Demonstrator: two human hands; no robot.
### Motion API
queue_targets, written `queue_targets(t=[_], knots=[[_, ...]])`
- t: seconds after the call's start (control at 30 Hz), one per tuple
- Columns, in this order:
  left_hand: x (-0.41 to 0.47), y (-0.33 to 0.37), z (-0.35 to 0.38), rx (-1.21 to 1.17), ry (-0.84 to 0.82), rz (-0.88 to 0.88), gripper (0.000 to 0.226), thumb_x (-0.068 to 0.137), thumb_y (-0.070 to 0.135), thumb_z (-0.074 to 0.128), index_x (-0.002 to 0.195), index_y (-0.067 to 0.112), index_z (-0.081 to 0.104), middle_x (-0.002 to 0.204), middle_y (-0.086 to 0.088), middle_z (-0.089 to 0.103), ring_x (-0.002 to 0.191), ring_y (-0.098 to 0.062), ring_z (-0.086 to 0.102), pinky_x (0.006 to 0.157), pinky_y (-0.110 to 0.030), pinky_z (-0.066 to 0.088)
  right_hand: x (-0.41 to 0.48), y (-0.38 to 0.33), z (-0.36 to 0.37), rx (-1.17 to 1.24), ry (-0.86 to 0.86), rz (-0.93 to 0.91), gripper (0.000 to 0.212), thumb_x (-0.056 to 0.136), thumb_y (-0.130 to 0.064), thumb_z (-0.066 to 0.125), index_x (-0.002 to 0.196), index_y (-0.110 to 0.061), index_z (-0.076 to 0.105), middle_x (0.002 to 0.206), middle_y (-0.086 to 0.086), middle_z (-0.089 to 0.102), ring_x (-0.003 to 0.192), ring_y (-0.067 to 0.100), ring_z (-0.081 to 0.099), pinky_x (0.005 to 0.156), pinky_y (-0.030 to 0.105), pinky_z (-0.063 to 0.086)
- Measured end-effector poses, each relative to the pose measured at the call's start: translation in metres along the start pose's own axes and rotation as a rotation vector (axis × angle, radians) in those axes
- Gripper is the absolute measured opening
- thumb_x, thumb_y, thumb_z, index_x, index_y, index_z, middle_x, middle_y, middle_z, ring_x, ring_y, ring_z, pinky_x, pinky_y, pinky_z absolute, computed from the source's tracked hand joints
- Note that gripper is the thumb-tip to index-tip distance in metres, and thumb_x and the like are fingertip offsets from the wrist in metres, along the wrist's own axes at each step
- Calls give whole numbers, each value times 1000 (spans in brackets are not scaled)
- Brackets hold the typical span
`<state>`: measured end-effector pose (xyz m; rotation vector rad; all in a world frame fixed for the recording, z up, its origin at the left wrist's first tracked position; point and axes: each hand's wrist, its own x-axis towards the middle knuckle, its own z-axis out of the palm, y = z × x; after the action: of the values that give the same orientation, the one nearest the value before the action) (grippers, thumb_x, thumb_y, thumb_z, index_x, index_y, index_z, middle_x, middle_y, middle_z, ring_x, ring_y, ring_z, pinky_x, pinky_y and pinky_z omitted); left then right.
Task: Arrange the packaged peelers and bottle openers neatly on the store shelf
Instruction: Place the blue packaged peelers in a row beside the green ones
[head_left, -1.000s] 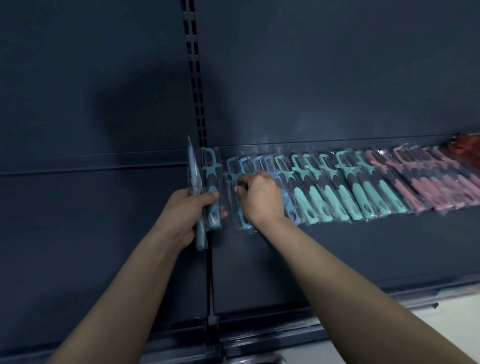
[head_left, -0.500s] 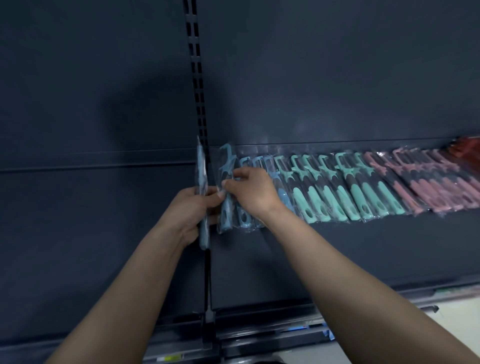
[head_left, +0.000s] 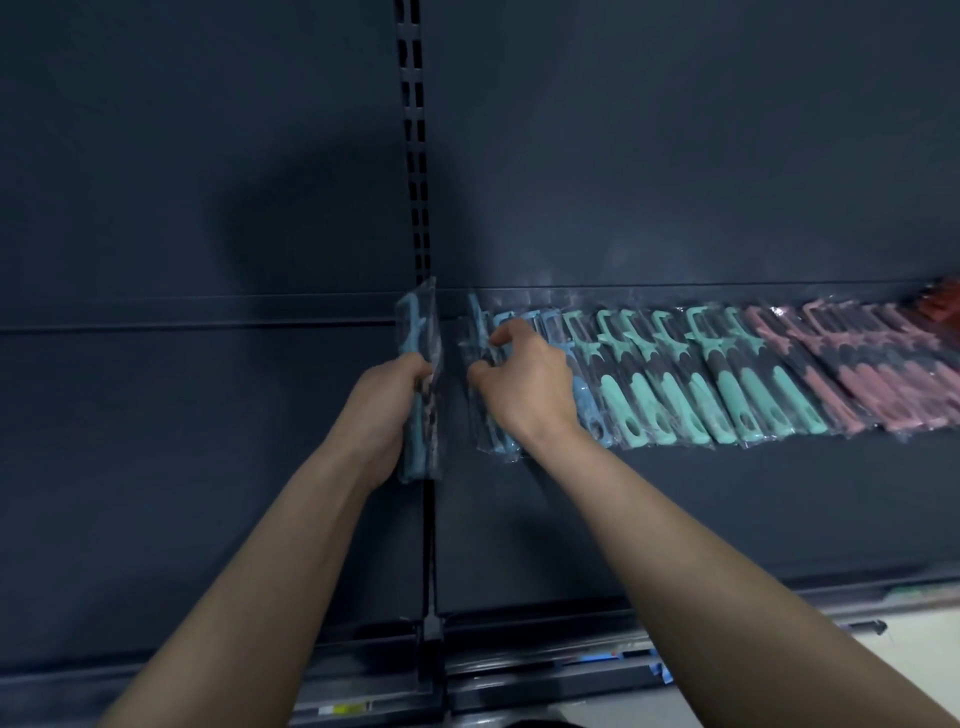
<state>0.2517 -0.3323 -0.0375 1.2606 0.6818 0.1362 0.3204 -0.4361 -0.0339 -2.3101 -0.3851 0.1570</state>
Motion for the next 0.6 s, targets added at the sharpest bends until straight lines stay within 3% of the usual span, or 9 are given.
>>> queue_targets(t=[0.07, 0.13, 0.3, 0.53, 0.6], knots=[[1, 1, 0, 4, -8, 12, 21, 88, 0, 40, 83, 3, 60, 66, -8, 62, 53, -12, 61, 50, -24, 51, 1, 0, 0, 15, 5, -8, 30, 82, -16, 59, 111, -15, 54, 82, 8, 61, 77, 30, 61, 61, 31, 47], [3, 0, 0, 55, 7, 32, 22, 89, -8, 40, 87, 1, 60, 79, -12, 64, 65, -18, 63, 56, -26, 55, 1, 0, 3, 20, 12, -39, 26, 82, -14, 59, 107, -17, 55, 85, 10, 62, 75, 31, 61, 61, 33, 49], [9, -4, -3, 65, 97, 80, 20, 88, -5, 55, 104, 7, 52, 91, -8, 63, 79, -20, 63, 67, -33, 54, 2, -5, 12, -89, -21, -74, 31, 88, -17, 58, 118, -21, 53, 116, 12, 51, 92, 30, 58, 71, 29, 45], [12, -5, -9, 97, 199, 90, 37, 81, -2, 65, 110, 8, 44, 89, -7, 58, 71, -14, 60, 46, -22, 49, 2, -7, 17, -186, -33, -68, 33, 90, -15, 55, 123, -18, 50, 121, 13, 45, 94, 33, 58, 77, 37, 51], [13, -5, -11, 134, 250, 89, 31, 82, -2, 64, 105, 8, 47, 87, -7, 58, 68, -13, 58, 45, -22, 48, 0, -9, 18, -187, -35, -61, 31, 91, -14, 52, 121, -16, 52, 120, 13, 44, 93, 33, 57, 76, 35, 49]])
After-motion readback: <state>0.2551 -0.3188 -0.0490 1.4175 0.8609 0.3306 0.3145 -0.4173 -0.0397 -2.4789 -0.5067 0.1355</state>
